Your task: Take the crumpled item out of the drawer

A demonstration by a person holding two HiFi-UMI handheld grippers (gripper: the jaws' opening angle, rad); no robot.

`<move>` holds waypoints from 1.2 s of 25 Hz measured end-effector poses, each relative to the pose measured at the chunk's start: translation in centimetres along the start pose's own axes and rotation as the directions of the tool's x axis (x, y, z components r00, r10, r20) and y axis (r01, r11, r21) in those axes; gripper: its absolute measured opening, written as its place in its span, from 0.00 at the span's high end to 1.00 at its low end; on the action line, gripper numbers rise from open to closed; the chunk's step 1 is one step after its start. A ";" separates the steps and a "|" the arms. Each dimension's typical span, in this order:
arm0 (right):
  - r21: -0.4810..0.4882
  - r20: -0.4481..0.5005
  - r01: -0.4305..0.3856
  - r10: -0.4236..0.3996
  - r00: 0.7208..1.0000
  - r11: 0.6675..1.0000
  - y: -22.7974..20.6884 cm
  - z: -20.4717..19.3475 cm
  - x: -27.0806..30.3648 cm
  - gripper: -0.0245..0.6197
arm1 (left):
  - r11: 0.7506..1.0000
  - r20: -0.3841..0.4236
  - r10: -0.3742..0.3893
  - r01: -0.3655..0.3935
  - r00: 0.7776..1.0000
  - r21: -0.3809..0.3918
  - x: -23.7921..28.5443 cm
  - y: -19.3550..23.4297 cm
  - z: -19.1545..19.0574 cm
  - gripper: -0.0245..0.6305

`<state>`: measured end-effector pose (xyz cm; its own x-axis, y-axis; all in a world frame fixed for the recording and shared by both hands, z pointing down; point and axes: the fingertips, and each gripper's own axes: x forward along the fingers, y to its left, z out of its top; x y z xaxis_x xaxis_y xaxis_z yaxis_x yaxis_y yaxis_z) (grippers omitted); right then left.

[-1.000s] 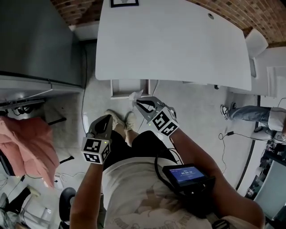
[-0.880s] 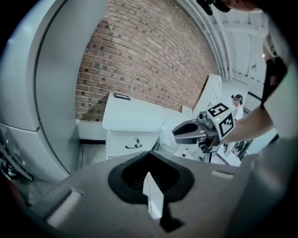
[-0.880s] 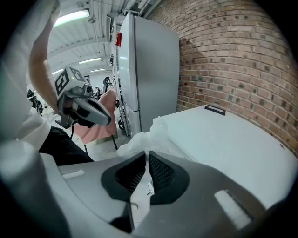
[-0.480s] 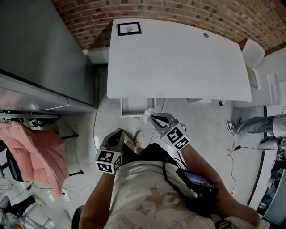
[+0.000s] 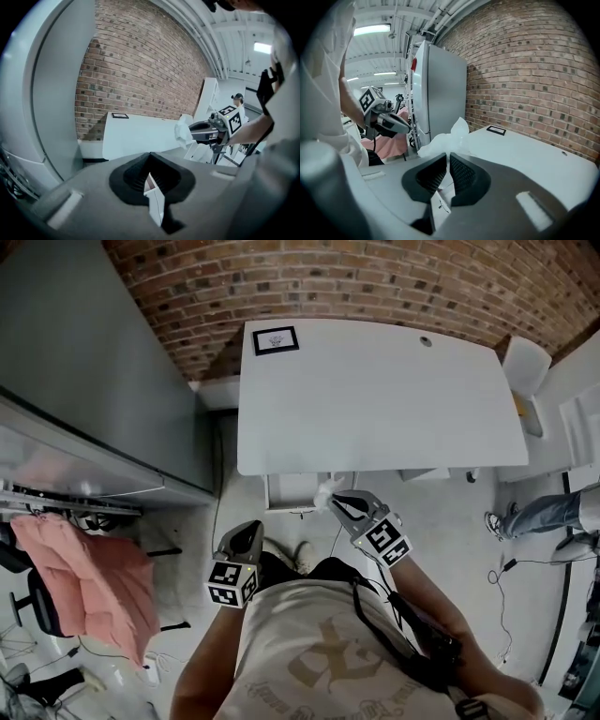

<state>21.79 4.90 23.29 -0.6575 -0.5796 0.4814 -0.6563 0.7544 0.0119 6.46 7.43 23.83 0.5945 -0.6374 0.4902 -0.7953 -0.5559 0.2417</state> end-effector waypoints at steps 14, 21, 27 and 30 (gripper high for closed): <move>0.077 0.102 0.060 -0.068 0.992 0.995 -2.7 2.2 -4.6 0.91 | 0.999 0.052 0.029 -0.031 0.998 0.043 -1.9 -0.3 3.4 0.96; 0.104 0.119 0.055 -0.067 0.991 0.993 -3.1 1.9 -6.2 0.91 | 0.998 0.070 0.003 -0.007 0.998 0.060 -1.4 -2.1 4.6 0.96; 0.096 0.116 0.043 -0.054 0.992 0.994 -2.5 1.7 -6.5 0.91 | 0.996 0.050 -0.038 0.034 0.998 0.079 -0.2 -3.5 4.7 0.96; 0.111 0.106 0.055 -0.067 0.992 0.992 -2.8 1.0 -6.6 0.91 | 0.994 0.042 -0.058 0.054 0.997 0.093 0.5 -4.2 4.9 0.96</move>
<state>27.63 6.28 19.25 -0.6478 -0.6580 0.3840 -0.7284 0.6826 -0.0593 10.67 6.78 18.96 0.6444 -0.6256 0.4397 -0.7474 -0.6368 0.1894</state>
